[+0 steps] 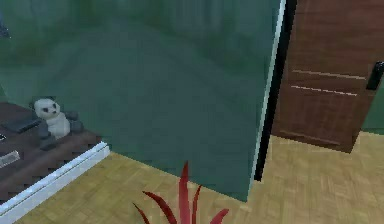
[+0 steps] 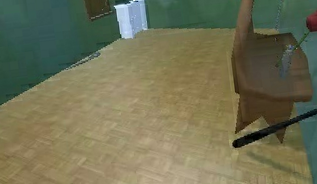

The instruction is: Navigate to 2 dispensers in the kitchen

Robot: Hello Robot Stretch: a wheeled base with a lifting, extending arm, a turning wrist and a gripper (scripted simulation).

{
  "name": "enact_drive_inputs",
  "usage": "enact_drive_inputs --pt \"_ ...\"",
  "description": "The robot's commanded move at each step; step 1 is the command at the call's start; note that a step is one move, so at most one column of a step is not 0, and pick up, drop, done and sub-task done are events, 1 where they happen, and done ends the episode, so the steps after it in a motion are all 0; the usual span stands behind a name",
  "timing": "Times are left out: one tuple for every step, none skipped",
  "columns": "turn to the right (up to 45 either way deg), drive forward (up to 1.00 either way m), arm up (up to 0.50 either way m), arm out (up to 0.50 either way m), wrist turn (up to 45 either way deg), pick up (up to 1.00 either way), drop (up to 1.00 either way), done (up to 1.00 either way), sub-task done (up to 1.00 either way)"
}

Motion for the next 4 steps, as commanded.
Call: enact_drive_inputs --pt "0.0 0.60 0.00 0.00 0.0 0.00 0.00 0.00 0.00" --pt "-45.0 0.00 0.00 0.00 0.0 0.00 0.00 0.00 0.00" --pt "-33.0 0.00 0.00 0.00 0.0 0.00 0.00 0.00 0.00" --pt "0.0 0.50 0.00 0.00 0.0 0.00 0.00 0.00 0.00"
